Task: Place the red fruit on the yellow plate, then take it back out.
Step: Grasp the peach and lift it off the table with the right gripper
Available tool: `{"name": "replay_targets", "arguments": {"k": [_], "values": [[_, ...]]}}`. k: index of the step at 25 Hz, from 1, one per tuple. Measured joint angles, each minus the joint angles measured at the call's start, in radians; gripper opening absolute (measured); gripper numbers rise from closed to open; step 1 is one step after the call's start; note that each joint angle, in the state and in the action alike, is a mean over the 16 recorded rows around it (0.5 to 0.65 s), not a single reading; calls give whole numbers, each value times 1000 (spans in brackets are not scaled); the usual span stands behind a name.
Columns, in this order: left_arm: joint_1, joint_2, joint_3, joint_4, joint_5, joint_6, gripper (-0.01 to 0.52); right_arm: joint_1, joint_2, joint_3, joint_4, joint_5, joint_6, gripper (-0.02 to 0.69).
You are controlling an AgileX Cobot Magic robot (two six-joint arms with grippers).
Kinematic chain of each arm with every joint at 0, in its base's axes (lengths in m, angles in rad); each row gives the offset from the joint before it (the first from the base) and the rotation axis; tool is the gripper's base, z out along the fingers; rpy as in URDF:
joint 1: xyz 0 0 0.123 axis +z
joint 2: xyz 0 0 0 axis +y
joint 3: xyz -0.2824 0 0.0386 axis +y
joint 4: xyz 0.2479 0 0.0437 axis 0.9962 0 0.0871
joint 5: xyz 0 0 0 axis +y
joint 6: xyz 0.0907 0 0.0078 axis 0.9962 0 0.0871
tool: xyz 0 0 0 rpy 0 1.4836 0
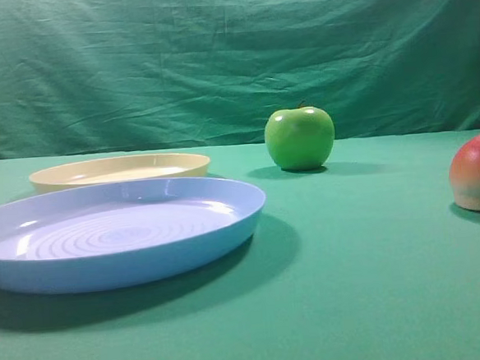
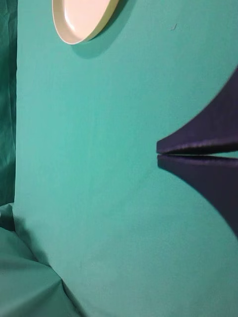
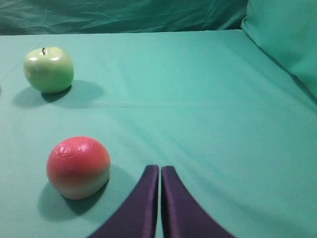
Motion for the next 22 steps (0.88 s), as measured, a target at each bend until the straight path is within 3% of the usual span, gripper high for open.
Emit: {"name": "replay_targets", "arguments": {"k": [22], "values": [[0,0,0,0,0,0,0,0,0,0,0,0,0,0]]}}
